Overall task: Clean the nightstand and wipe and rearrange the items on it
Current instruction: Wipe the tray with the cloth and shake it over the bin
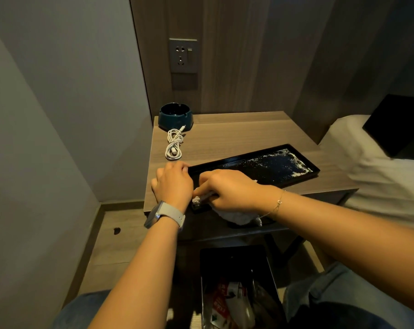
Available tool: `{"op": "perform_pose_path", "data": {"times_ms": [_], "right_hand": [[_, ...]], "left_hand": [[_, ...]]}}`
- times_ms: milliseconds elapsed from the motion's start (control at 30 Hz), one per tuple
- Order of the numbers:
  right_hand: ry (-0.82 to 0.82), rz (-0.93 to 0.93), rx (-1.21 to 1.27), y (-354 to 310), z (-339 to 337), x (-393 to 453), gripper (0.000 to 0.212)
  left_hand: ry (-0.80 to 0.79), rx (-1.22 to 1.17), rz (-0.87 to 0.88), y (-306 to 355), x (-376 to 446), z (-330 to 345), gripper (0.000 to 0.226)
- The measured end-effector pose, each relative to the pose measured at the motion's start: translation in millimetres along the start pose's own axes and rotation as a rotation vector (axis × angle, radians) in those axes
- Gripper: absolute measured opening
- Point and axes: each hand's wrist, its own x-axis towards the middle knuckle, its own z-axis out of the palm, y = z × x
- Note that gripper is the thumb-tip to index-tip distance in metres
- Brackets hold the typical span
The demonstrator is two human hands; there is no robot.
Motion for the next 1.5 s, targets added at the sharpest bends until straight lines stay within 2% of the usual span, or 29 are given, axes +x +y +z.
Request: {"op": "perform_pose_path", "data": {"times_ms": [167,267,333,400,467,533,600,667,733,867,967,1100,1200,1333,1400,1500], "right_hand": [[-0.171,-0.064,-0.066,31,-28,-13,0.036],[-0.175,-0.097,-0.164,42,-35,-14,0.032],[-0.174,-0.052,-0.224,52,-38,-13,0.028],[-0.171,0.069,-0.308,69,-43,-16,0.024],[-0.091,0.251,-0.275,82,-48,-23,0.025],[0.079,0.379,-0.143,77,-47,-24,0.030],[0.214,0.401,-0.068,53,-37,-12,0.032],[0.276,0.381,0.002,25,-15,5,0.030],[0.293,0.396,0.018,4,9,21,0.025],[0.347,0.402,-0.131,0,31,28,0.021],[0.308,0.427,-0.148,31,22,24,0.021],[0.286,0.601,-0.200,107,2,20,0.023],[0.270,0.652,-0.194,131,-6,22,0.019],[0.402,0.568,-0.057,102,-16,22,0.023],[0.347,0.440,0.011,65,-16,25,0.024],[0.190,0.302,0.041,15,6,38,0.011]], "left_hand": [[0.029,0.000,0.022,7,0,4,0.029],[0.061,-0.012,0.021,7,0,7,0.028],[0.066,-0.017,0.013,9,-1,6,0.028],[0.066,-0.022,0.009,9,-1,6,0.028],[0.064,-0.015,0.009,8,-2,6,0.029],[0.063,-0.006,0.015,6,-2,7,0.030],[0.057,0.014,0.023,6,-2,7,0.031],[0.044,0.036,0.034,7,-2,7,0.032],[0.032,0.042,0.041,7,-3,8,0.031],[0.026,0.024,0.038,4,-1,9,0.030],[0.037,0.006,0.048,6,0,10,0.030],[0.069,-0.005,0.056,7,-2,10,0.031],[0.062,-0.016,0.058,8,-4,9,0.031],[0.064,-0.017,0.046,8,-3,10,0.031],[0.065,-0.015,0.044,8,-3,11,0.030],[0.060,-0.022,0.044,6,-2,11,0.030]]}}
